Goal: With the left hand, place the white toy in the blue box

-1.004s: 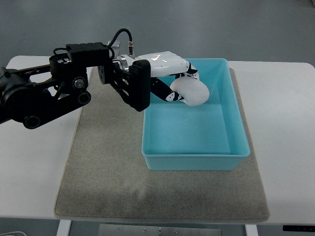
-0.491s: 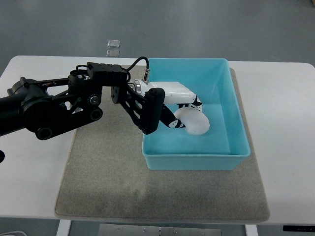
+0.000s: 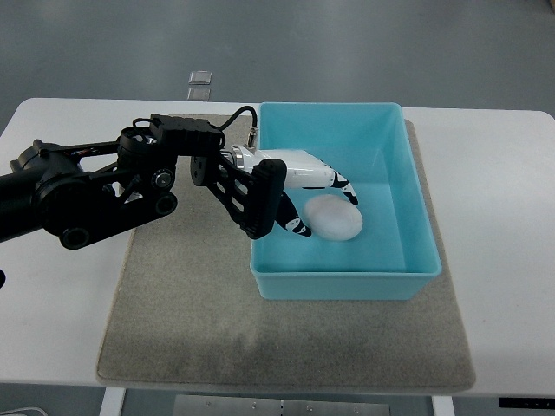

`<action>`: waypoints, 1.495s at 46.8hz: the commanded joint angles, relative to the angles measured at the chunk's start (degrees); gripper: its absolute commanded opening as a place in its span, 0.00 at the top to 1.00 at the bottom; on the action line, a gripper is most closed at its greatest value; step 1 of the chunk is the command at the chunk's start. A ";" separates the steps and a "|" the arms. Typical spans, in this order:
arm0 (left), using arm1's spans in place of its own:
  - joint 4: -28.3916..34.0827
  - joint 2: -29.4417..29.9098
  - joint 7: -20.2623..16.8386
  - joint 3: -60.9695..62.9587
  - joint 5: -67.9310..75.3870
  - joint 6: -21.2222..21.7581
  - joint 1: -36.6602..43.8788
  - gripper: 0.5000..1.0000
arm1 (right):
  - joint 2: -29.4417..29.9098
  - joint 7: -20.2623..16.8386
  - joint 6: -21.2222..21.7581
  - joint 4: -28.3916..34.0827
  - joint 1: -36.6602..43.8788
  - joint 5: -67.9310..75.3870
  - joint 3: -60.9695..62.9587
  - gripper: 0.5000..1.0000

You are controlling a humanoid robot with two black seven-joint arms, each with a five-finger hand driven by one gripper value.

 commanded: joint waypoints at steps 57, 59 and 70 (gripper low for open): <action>14.32 7.95 -0.79 -19.28 -64.93 21.18 8.53 0.02 | 0.00 0.00 0.00 0.00 0.00 0.00 0.00 0.13; 15.20 7.95 -0.61 -20.07 -68.36 20.66 8.53 0.02 | 0.00 0.00 0.00 0.00 0.00 0.00 0.00 0.13; 17.14 8.74 0.00 -22.53 -77.26 17.76 8.71 0.02 | 0.00 0.00 0.00 0.00 0.00 0.00 0.00 0.13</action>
